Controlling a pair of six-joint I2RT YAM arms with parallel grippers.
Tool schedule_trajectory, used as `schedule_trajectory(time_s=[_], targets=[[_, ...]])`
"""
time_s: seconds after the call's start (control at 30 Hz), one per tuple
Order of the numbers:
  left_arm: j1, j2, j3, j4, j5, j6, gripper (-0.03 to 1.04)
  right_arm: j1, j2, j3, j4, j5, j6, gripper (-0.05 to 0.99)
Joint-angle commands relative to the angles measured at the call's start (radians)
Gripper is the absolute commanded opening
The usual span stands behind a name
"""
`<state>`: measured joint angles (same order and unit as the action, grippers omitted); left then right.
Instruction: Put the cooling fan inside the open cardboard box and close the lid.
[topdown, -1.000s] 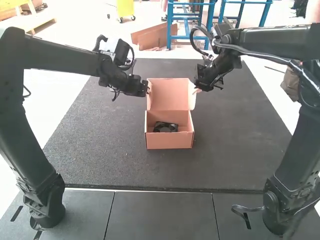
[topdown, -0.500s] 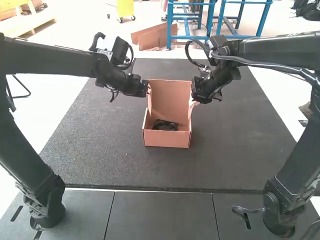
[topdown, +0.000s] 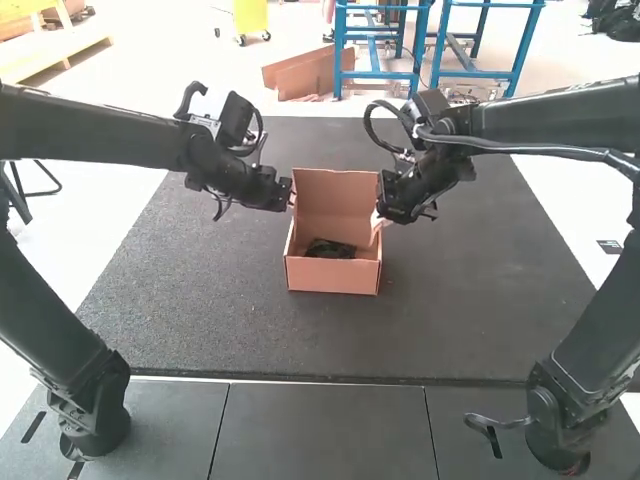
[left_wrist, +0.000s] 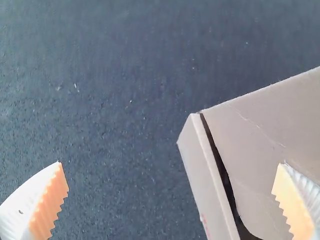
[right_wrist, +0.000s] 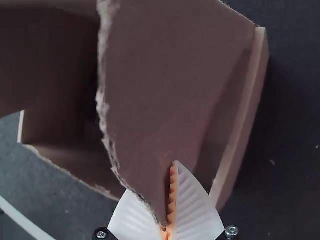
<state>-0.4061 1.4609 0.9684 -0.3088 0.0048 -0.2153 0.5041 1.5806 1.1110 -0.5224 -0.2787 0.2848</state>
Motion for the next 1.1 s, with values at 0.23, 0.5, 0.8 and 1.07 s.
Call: schedule_trajectory(time_s=[0.23, 0.5, 0.8, 1.07], targets=[[-0.008, -0.079, -0.053, -0.006, 0.018, -0.009, 0.97, 0.034, -0.019, -0.091, 0.03, 0.052, 0.016, -0.01], [-0.008, -0.16, -0.062, -0.13, 0.017, 0.011, 0.97, 0.036, -0.022, -0.019, -0.034, 0.085, -0.021, 0.53], [0.004, -0.206, 0.009, -0.029, -0.094, 0.019, 0.97, 0.027, -0.085, 0.084, -0.166, 0.016, -0.081, 0.93], [-0.003, -0.066, 0.131, 0.082, -0.149, 0.019, 0.97, -0.033, -0.306, -0.103, 0.044, 0.285, -0.222, 0.92]])
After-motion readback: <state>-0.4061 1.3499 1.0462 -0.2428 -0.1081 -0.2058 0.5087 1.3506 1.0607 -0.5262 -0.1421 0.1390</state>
